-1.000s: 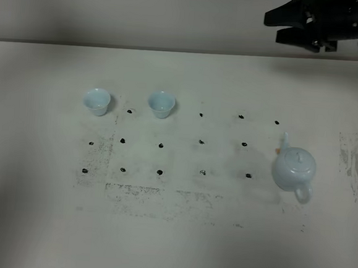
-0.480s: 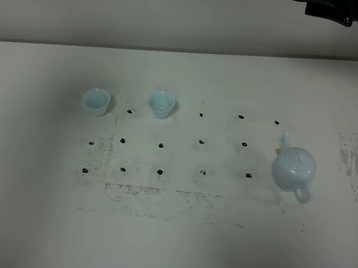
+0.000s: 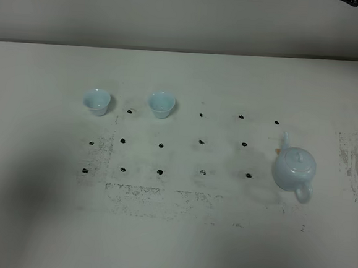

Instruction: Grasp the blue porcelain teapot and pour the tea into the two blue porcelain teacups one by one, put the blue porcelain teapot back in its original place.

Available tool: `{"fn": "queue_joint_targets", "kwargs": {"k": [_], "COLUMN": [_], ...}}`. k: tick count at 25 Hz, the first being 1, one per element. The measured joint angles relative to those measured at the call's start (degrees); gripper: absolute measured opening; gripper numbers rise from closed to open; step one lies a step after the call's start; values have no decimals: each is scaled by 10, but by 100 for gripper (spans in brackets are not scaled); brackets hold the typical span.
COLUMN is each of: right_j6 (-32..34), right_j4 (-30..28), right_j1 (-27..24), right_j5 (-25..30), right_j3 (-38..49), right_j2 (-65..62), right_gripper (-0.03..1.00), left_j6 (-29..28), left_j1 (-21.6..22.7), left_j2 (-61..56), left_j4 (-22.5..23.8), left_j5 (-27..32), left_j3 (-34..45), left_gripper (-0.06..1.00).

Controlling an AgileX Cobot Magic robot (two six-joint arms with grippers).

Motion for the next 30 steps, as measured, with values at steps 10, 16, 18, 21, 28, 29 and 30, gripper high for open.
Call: {"fn": "queue_joint_targets", "kwargs": {"k": [10,16,18,21,28,29,30], "right_j6": [20,22,22,22,22,22,22], "right_j4": [-41,-43,-43,-45,-59,-61,-63], "right_j1": [0,0,0,0,0,0,0], "right_j5": [1,1,1,1,1,1,2], "right_j3": [-15,-15,-15,-15,-15,-15,-15], "right_j2": [-4,-4,-4,-4,-4,-4,-4], "right_gripper": [59,59,59,59,59,59,59], "left_j6": [-24,-22,-23,-24,-25,-26,-26], "left_j1": [-5,-5,-5,-5,-5,-5,-5], "left_j2": [-220,-323,-339,-358,-401,-404,-404], "left_j4": [22,30,42,50,50,50,50], "left_j5": [-100,-99,-79,-60,-55,-54,-53], "left_j3": [229,245,249,256,256,256,256], "left_gripper": [60,60,60,60,60,60,60]}}
